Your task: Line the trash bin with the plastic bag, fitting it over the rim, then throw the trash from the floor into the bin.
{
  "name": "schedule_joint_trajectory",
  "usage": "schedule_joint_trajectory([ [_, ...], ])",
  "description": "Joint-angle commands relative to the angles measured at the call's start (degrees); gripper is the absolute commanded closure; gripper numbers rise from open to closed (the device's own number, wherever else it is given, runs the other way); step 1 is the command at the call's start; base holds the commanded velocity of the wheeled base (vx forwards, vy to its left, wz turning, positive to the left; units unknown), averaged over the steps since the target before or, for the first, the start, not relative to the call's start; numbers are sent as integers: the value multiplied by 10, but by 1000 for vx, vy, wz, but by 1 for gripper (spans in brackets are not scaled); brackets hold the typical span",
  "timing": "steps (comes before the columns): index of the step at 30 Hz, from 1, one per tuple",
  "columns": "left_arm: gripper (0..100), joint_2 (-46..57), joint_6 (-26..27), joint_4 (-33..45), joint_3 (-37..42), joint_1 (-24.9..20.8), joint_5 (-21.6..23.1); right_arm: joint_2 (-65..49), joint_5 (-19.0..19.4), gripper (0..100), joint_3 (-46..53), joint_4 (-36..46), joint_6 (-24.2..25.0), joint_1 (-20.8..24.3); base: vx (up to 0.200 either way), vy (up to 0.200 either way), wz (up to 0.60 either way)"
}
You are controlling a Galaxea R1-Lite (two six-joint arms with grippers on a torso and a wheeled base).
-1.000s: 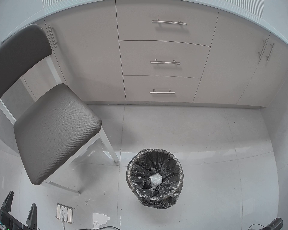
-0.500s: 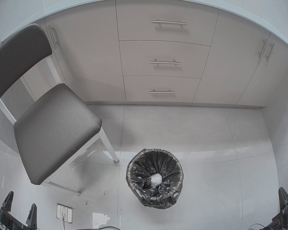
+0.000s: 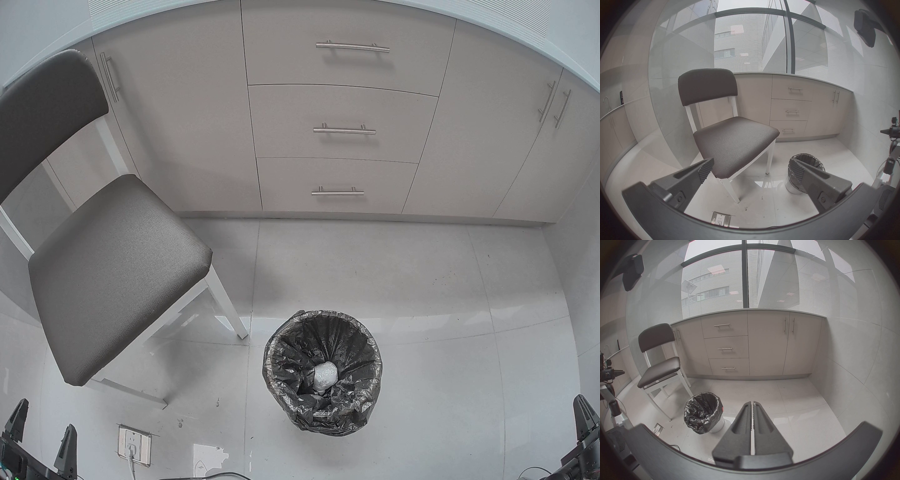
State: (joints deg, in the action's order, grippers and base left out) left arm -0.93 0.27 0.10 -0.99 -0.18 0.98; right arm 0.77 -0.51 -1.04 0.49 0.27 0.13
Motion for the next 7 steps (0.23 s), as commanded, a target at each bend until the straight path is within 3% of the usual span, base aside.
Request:
schedule_joint_trajectory([
  [1,0,8,0,0,10,0,0,-8,0,100,8,0,0,0,0,0,0],
  [7,0,8,0,0,10,0,0,-8,0,100,8,0,0,0,0,0,0],
])
